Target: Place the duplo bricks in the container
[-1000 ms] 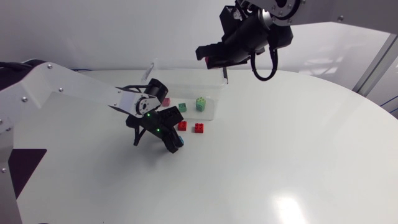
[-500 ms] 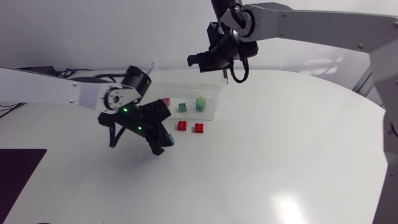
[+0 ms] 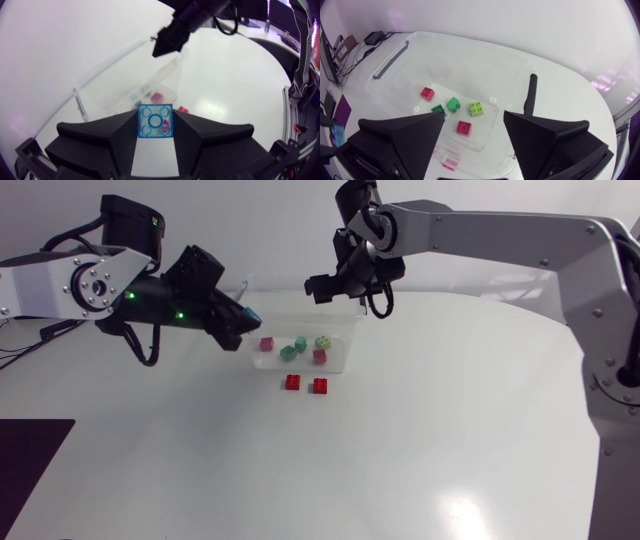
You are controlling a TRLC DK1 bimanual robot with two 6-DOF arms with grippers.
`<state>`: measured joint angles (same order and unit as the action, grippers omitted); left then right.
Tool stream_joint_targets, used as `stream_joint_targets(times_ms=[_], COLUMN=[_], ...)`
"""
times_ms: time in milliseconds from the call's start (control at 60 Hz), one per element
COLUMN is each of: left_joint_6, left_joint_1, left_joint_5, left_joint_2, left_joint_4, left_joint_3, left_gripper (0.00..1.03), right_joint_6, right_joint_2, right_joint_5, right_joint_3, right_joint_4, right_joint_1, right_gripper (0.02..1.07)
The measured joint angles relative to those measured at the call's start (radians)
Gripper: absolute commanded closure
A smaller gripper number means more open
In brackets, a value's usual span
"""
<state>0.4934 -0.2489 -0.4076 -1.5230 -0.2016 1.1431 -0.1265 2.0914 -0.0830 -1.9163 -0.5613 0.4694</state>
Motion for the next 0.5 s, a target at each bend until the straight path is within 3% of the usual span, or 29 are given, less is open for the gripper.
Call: stream_joint_targets(times_ms=[167, 350, 500], left_joint_6=[-0.120, -0.217, -0.259], left_joint_1=[0.000, 0.000, -0.001], left_joint_5=[-0.002, 0.064, 0.111], left_joint_2=[-0.068, -0.196, -0.298], left_joint_4=[0.136, 0.246, 0.290], left_joint_3=[0.083, 0.189, 0.244], left_gripper=[0.94, 0.92, 0.84], right_joint_6=[0.000, 0.000, -0.001], right_joint_2=[-0.151, -0.332, -0.383], right_joint_5=[-0.019, -0.020, -0.020], right_joint_3=[0.167, 0.362, 0.483], right_joint_4=[0.043, 0.072, 0.072], right_joint_1=[0.009, 0.062, 0.107], right_gripper=[0.10, 0.10, 0.10])
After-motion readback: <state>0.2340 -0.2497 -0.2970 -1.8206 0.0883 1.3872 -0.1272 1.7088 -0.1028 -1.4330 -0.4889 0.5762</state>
